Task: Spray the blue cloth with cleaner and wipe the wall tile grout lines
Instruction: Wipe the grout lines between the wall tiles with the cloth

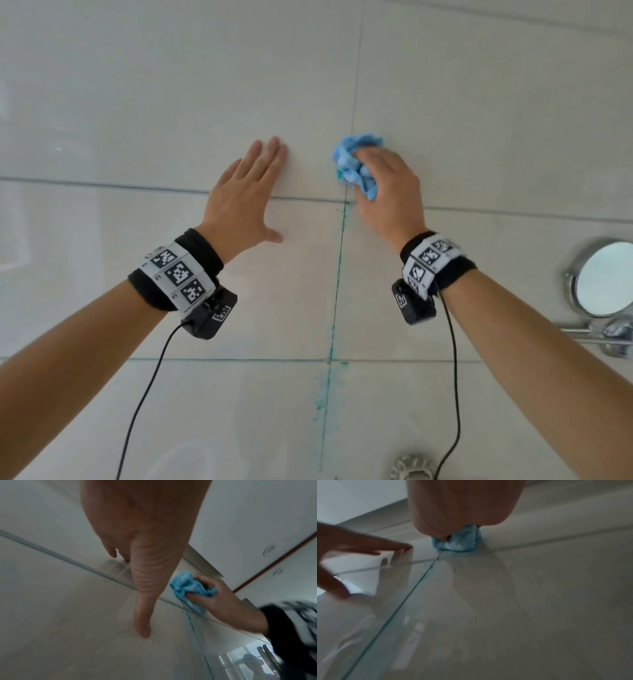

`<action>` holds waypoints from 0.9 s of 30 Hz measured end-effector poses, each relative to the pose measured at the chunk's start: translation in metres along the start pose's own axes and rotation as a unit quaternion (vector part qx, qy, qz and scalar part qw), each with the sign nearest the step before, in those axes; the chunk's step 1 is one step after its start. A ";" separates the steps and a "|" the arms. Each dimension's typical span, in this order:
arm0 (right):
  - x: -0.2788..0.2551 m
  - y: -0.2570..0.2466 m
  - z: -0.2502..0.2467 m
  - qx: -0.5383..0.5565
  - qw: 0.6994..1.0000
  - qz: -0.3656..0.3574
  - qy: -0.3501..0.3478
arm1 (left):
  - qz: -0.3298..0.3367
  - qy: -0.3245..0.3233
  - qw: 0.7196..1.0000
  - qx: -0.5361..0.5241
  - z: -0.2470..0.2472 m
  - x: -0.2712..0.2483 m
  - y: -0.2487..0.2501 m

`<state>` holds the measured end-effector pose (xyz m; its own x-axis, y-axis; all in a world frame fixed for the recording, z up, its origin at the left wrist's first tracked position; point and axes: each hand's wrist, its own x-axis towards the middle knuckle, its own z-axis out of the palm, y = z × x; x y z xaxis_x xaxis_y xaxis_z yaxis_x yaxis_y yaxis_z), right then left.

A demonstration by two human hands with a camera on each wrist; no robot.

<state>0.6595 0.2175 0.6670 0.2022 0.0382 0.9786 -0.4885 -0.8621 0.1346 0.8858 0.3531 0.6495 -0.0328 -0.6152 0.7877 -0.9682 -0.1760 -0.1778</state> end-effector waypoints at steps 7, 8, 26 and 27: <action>-0.086 -0.004 0.000 -0.021 0.993 -0.060 -0.100 | -0.011 -0.027 1.000 0.010 -0.004 -0.004 0.010; -0.080 -0.004 -0.004 -0.030 0.991 -0.067 -0.113 | -0.014 -0.031 0.999 0.011 -0.005 -0.004 0.012; -0.057 -0.040 0.004 -0.022 0.990 0.012 -0.139 | -0.007 -0.018 1.000 -0.004 0.001 -0.008 0.008; -0.059 -0.031 -0.004 -0.032 0.991 0.023 -0.131 | -0.006 -0.016 1.000 -0.005 0.001 -0.008 0.008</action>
<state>0.6593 0.2446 0.6057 0.3881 -0.1393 0.9110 -0.5527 -0.8262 0.1091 0.8784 0.3559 0.6409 -0.0127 -0.6366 0.7711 -0.9711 -0.1759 -0.1612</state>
